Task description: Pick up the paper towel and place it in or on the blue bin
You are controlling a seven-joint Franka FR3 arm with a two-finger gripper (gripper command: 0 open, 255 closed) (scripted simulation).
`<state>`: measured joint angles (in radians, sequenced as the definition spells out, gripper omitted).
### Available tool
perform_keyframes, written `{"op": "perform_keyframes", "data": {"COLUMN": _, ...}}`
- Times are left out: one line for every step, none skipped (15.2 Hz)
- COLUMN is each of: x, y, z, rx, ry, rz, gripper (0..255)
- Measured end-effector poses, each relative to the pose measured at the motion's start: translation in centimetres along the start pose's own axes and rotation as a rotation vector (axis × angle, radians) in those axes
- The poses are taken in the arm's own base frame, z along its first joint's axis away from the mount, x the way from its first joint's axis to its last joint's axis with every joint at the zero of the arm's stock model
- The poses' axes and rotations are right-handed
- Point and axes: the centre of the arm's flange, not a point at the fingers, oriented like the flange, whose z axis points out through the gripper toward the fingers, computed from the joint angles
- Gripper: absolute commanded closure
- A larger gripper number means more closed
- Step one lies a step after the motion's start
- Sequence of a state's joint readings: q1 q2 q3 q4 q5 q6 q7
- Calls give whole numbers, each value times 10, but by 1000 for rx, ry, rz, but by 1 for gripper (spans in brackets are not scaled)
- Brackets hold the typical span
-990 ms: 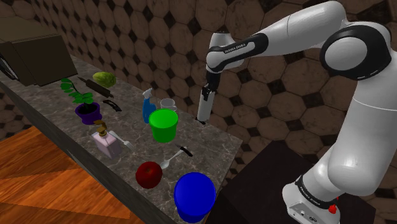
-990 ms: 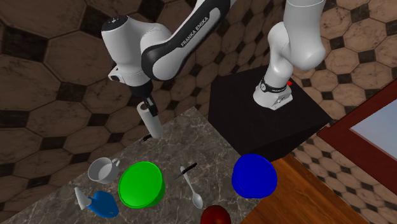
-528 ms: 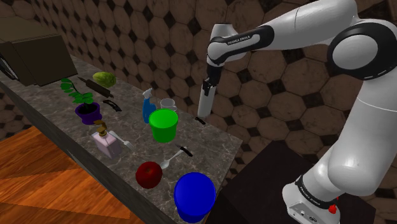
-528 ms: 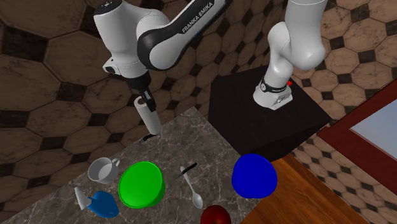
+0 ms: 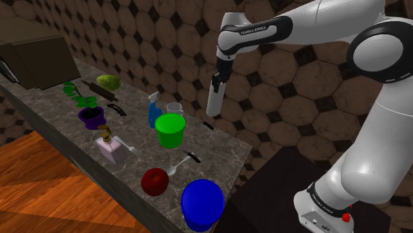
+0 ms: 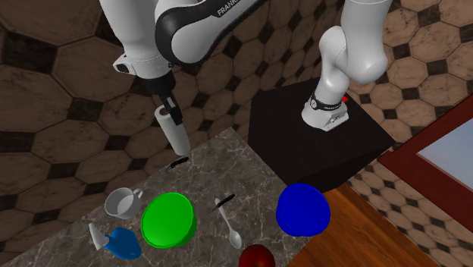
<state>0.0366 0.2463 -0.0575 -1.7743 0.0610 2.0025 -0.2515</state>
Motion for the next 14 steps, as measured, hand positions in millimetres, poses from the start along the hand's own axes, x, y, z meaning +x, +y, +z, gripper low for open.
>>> {"op": "perform_keyframes", "data": {"x": 0, "y": -1, "z": -5, "rx": 0, "ry": 0, "rz": 0, "gripper": 255}}
{"op": "perform_keyframes", "data": {"x": -1, "y": -2, "z": -10, "rx": 0, "ry": 0, "rz": 0, "gripper": 255}}
{"op": "perform_keyframes", "data": {"x": 0, "y": -2, "z": -16, "rx": 0, "ry": 0, "rz": 0, "gripper": 255}}
{"op": "perform_keyframes", "data": {"x": -1, "y": -3, "z": -21, "rx": 0, "ry": 0, "rz": 0, "gripper": 255}}
{"op": "perform_keyframes", "data": {"x": -1, "y": -3, "z": -26, "rx": 0, "ry": 0, "rz": 0, "gripper": 255}}
{"op": "perform_keyframes", "data": {"x": -1, "y": -4, "z": -31, "rx": 0, "ry": 0, "rz": 0, "gripper": 255}}
{"op": "perform_keyframes", "data": {"x": -1, "y": -3, "z": -37, "rx": 0, "ry": 0, "rz": 0, "gripper": 255}}
{"op": "perform_keyframes", "data": {"x": -1, "y": -3, "z": -42, "rx": 0, "ry": 0, "rz": 0, "gripper": 255}}
{"op": "perform_keyframes", "data": {"x": -4, "y": -8, "z": -45, "rx": 0, "ry": 0, "rz": 0, "gripper": 255}}
{"op": "perform_keyframes", "data": {"x": -9, "y": -16, "z": -49, "rx": 0, "ry": -1, "rz": 0, "gripper": 255}}
{"op": "perform_keyframes", "data": {"x": -15, "y": -28, "z": -52, "rx": 0, "ry": 0, "rz": 0, "gripper": 255}}
{"op": "perform_keyframes", "data": {"x": -22, "y": -40, "z": -53, "rx": 0, "ry": 0, "rz": -1, "gripper": 255}}
{"op": "perform_keyframes", "data": {"x": -30, "y": -50, "z": -53, "rx": 0, "ry": 0, "rz": -1, "gripper": 255}}
{"op": "perform_keyframes", "data": {"x": -37, "y": -58, "z": -55, "rx": 0, "ry": 0, "rz": -1, "gripper": 255}}
